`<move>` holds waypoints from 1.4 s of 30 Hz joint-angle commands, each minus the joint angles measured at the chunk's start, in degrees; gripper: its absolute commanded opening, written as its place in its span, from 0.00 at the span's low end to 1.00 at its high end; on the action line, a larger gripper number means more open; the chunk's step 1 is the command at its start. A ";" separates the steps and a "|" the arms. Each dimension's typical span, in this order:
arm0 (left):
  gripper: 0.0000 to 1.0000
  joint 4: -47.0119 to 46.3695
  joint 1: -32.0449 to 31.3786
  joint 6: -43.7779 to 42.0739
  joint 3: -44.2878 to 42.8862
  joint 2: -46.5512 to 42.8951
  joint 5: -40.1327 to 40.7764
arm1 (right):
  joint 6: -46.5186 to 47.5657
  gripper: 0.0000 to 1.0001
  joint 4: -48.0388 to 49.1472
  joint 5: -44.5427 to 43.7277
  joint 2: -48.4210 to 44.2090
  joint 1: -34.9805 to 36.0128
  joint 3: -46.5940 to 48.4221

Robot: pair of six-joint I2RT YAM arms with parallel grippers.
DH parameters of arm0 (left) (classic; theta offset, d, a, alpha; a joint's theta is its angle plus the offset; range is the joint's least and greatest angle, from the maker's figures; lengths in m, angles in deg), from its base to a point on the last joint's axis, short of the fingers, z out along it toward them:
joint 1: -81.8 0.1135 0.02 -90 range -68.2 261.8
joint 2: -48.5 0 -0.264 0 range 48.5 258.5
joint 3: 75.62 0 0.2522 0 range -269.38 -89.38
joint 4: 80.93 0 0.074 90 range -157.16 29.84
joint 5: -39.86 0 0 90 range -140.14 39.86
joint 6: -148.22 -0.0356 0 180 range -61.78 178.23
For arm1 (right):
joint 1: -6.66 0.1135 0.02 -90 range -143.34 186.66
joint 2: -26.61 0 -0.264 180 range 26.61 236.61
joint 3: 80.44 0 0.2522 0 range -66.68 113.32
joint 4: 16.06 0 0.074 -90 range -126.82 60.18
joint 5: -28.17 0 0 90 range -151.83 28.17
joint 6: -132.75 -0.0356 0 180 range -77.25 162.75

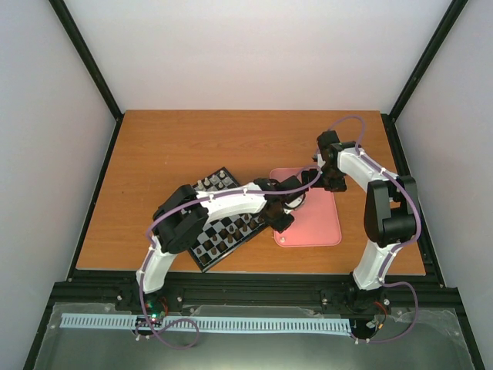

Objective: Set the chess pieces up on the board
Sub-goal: Pick up the chess piece from the storage box, then place the chess piece on the chessboard.

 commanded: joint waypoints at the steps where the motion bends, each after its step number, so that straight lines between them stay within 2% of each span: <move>1: 0.01 2.20 0.78 -0.74 -1.55 -4.61 0.65 | 0.19 1.00 0.42 0.19 0.74 0.31 1.46; 8: 0.01 5.74 1.97 -0.64 -5.02 -8.21 2.58 | 0.10 1.00 0.80 0.61 1.17 0.31 1.52; 14: 0.01 12.52 7.59 1.48 -5.58 -14.35 7.17 | 0.22 1.00 1.00 2.01 1.51 0.31 2.43; 23: 0.01 17.51 22.46 9.90 14.19 -31.61 12.74 | 1.04 1.00 1.45 4.28 3.44 0.44 4.14; 28: 0.01 16.89 28.70 15.54 24.80 -39.17 12.04 | 1.64 1.00 1.50 4.79 4.71 0.75 4.62; 34: 0.01 12.66 35.84 17.54 31.23 -39.79 11.01 | 1.95 1.00 1.16 5.24 5.77 1.14 5.47; 42: 0.01 8.45 41.24 15.04 31.63 -34.68 10.89 | 2.03 1.00 0.68 4.85 6.07 1.12 5.78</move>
